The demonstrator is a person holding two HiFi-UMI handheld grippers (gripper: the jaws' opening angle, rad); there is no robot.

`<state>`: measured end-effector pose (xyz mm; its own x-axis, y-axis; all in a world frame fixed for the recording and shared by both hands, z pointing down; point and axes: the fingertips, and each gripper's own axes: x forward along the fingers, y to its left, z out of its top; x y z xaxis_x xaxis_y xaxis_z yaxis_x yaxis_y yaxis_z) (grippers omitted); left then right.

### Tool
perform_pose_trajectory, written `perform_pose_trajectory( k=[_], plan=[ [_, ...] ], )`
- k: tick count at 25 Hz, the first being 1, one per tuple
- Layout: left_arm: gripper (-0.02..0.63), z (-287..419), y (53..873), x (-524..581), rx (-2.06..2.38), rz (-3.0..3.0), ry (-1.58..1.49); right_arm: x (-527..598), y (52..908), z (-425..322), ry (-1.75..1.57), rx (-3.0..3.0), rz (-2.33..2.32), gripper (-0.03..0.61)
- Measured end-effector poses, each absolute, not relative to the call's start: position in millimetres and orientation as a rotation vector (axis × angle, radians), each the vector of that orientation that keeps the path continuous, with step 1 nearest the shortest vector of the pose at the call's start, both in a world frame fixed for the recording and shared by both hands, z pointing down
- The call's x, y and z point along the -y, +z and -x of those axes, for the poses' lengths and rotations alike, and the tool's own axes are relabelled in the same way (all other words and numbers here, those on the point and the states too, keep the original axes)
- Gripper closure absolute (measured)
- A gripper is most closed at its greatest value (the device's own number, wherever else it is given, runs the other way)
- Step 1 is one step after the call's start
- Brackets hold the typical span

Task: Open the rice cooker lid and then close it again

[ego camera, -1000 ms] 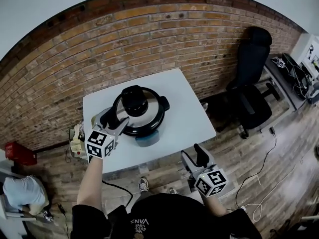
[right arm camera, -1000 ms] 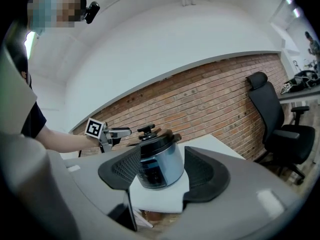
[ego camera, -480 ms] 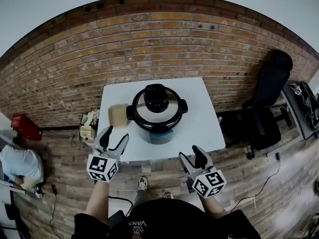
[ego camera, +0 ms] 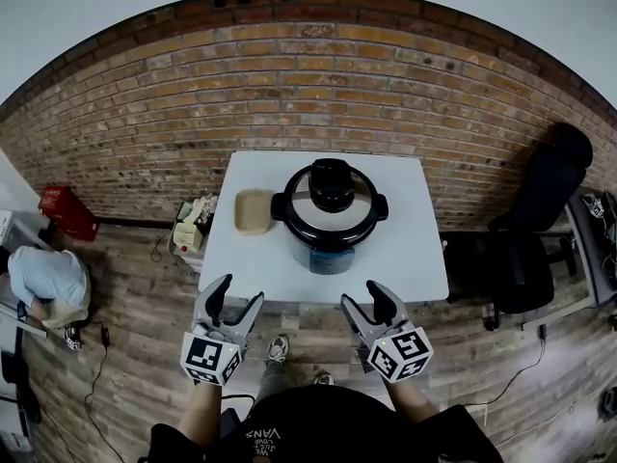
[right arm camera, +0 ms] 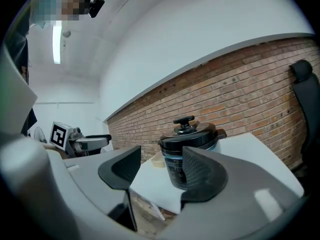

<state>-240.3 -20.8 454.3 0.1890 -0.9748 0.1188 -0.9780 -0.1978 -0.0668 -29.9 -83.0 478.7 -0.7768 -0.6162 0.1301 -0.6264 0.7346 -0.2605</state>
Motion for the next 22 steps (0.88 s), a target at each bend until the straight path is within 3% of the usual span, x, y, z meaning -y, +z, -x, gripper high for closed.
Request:
perform_pose_trajectory(
  k=[5,12,17,22],
  plan=[
    [0.343,233.8,470.0,0.7,1.989,-2.330,0.204,75.3,485.0,34.1,0.455,2.891,-0.989,0.316],
    [0.413,216.4,479.7,-11.5,1.998,-2.342,0.222,65.9,493.8,31.9,0.446,2.866,-0.961,0.336],
    [0.556,204.3,479.9,-14.9,2.016,-2.365,0.225,60.4,501.2,30.1,0.435,2.852,-0.949,0.405],
    [0.605,195.0,484.2,-20.3,2.001,-2.361,0.204,54.9,509.6,27.2,0.430,2.833,-0.943,0.491]
  ],
)
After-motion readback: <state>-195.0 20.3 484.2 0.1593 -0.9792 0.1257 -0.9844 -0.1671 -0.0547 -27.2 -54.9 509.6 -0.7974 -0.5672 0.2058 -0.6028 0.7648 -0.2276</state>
